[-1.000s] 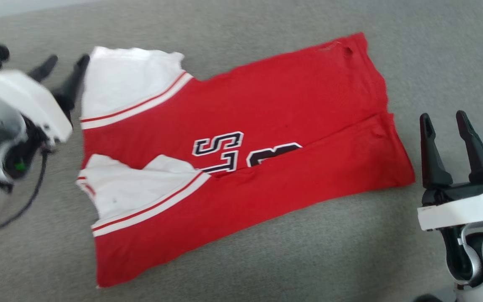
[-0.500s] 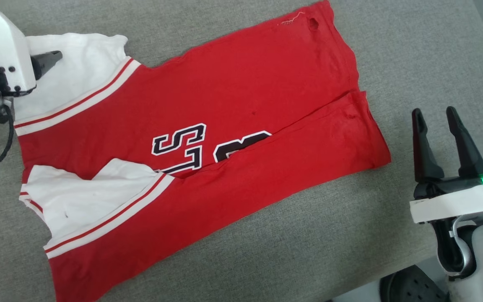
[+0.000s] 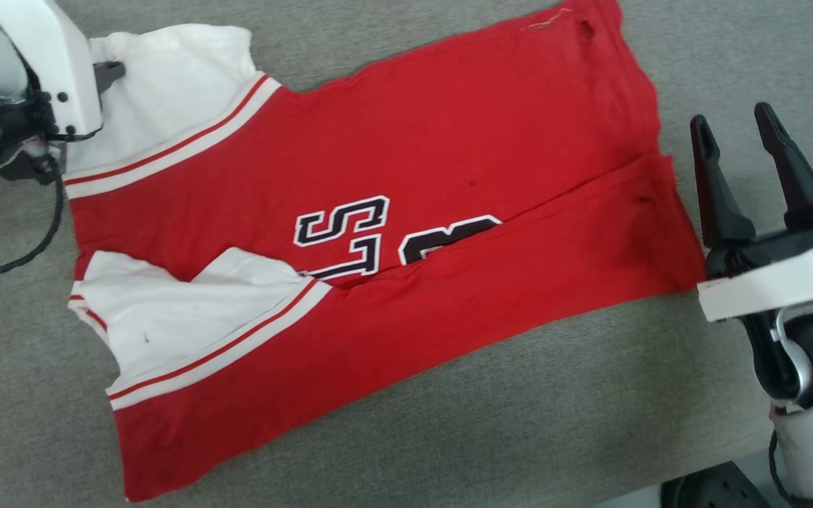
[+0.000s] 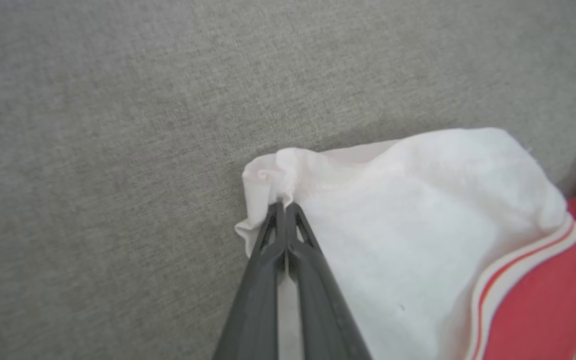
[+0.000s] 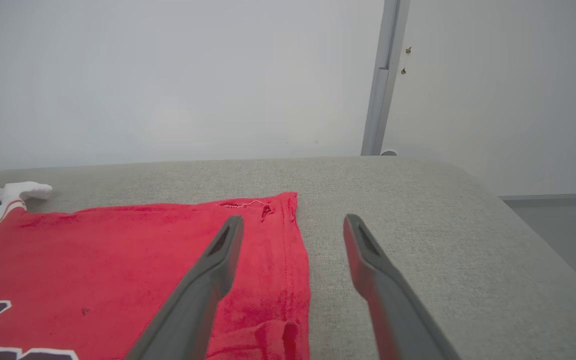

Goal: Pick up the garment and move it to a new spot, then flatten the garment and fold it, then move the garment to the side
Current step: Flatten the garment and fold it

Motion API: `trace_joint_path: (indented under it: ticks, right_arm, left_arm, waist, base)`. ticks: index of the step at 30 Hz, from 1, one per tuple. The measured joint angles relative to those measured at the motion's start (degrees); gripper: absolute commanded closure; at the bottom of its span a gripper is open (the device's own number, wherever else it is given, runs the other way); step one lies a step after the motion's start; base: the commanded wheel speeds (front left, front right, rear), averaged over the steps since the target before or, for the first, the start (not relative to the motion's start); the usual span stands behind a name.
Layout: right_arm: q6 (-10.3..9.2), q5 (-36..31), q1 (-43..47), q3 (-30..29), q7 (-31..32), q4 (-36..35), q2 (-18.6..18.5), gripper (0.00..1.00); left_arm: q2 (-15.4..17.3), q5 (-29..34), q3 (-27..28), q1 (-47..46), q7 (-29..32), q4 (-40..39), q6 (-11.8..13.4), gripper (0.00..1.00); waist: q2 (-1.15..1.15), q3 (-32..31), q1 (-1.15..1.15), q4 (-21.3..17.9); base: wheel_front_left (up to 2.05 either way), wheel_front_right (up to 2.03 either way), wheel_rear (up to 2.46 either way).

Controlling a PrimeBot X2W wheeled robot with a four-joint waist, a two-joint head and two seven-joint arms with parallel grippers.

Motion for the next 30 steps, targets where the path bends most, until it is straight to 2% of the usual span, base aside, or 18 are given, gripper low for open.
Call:
trace_joint_path:
  ticks: [5, 9, 19, 24, 29, 30]
  right_arm:
    - [0.00, 0.34, -5.22, 3.45, 4.74, 2.70, -2.75, 0.00]
    - [0.00, 1.33, -12.16, 8.62, 14.41, 7.28, -7.82, 0.00]
    - [0.00, 9.67, -30.05, 16.59, 34.43, 18.19, -17.89, 0.00]
    - [0.00, 13.03, -35.56, 21.62, 43.33, 23.51, -19.49, 0.00]
    - [-0.01, 14.96, -38.04, 22.99, 44.36, 25.76, -19.65, 0.00]
    - [-0.01, 15.38, -38.26, 23.35, 44.36, 26.10, -19.84, 0.56]
  left_arm:
    - [-1.45, 0.48, -0.45, -0.22, -3.04, 0.58, -0.97, 1.00]
    - [-2.98, 0.57, -0.85, -0.69, -5.02, 0.41, -1.04, 1.00]
    - [-7.82, 0.45, -4.09, -2.35, -9.07, -5.22, -1.23, 1.00]
    - [-9.25, -0.83, -5.69, -2.54, -10.58, -7.26, -1.23, 1.00]
    - [-9.68, -1.89, -6.82, -2.55, -12.20, -8.46, -1.25, 1.00]
    - [-9.76, -2.22, -7.01, -2.55, -12.79, -8.70, -1.31, 1.00]
  waist:
    - [0.00, 0.46, 0.00, 1.35]
    - [0.00, 0.75, 0.00, 2.63]
    - [0.00, 3.06, 0.00, 8.02]
    - [0.00, 3.89, 0.00, 10.95]
    - [0.00, 4.28, 0.00, 12.64]
    - [0.00, 4.37, 0.00, 12.97]
  base:
    - [0.00, 0.00, 0.00]
    - [0.00, 0.00, 0.00]
    - [0.00, 0.00, 0.00]
    - [0.00, 0.00, 0.00]
    - [0.00, 0.00, 0.00]
    - [0.00, 0.00, 0.00]
